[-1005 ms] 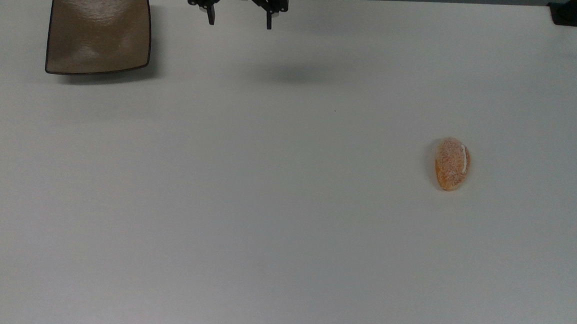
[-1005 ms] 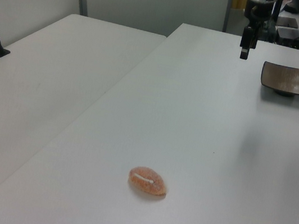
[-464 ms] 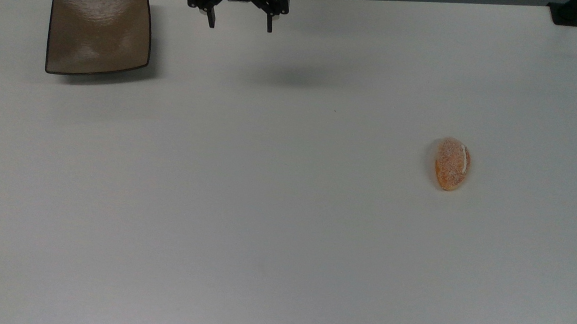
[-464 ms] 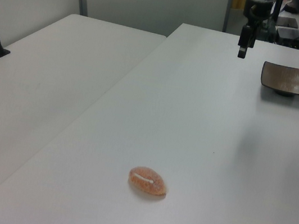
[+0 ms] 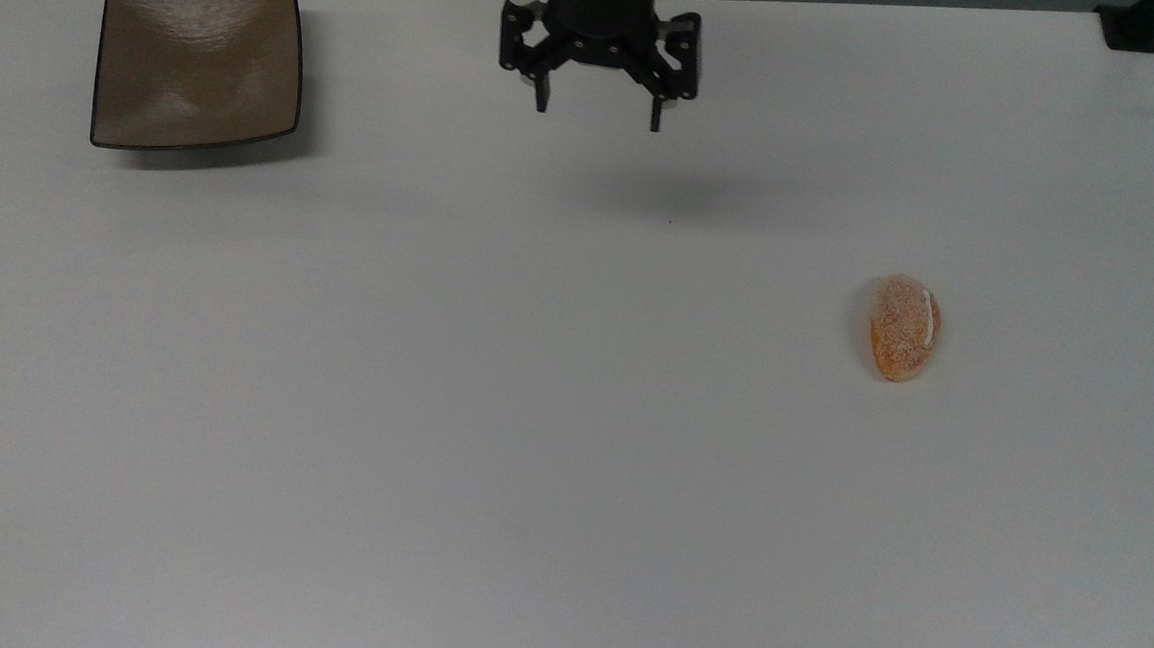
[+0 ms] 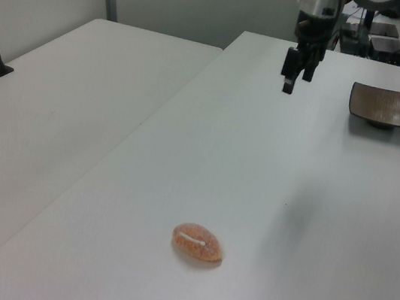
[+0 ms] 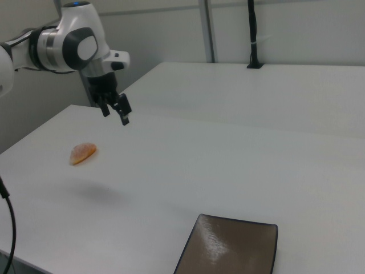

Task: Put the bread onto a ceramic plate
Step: 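Move the open gripper over to the orange bread roll, then lower the gripper around the bread roll and close on it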

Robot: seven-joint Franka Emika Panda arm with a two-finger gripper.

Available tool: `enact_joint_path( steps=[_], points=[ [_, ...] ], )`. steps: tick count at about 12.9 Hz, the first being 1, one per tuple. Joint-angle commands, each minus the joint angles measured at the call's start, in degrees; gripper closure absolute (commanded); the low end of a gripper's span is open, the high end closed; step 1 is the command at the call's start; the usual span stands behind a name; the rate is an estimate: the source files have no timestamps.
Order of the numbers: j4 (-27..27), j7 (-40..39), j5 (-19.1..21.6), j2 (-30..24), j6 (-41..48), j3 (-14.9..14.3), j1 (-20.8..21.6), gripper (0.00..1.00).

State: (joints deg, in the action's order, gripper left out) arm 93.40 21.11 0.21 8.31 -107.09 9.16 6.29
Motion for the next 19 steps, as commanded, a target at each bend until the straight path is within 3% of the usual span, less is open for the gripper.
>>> enact_joint_path(
  steps=[1, 3, 9, 12, 15, 16, 19],
  points=[
    [-2.43, 10.67, -0.47, 4.42, -6.96, 7.51, -0.14, 0.0],
    [-5.14, 14.29, -3.09, 8.72, -8.49, 10.69, 2.21, 0.0],
    [-10.25, 22.9, -14.51, 19.27, -11.11, 10.09, 16.01, 0.0],
    [-10.78, 28.71, -17.61, 22.18, -15.86, 5.36, 21.46, 0.0],
    [-18.76, 29.42, -18.14, 29.72, -15.87, -0.18, 26.12, 0.0],
    [-19.22, 29.51, -18.23, 30.62, -16.13, -1.77, 27.62, 0.0],
    [-22.21, 30.29, -18.23, 34.49, -16.04, -2.75, 29.04, 0.0]
  ],
)
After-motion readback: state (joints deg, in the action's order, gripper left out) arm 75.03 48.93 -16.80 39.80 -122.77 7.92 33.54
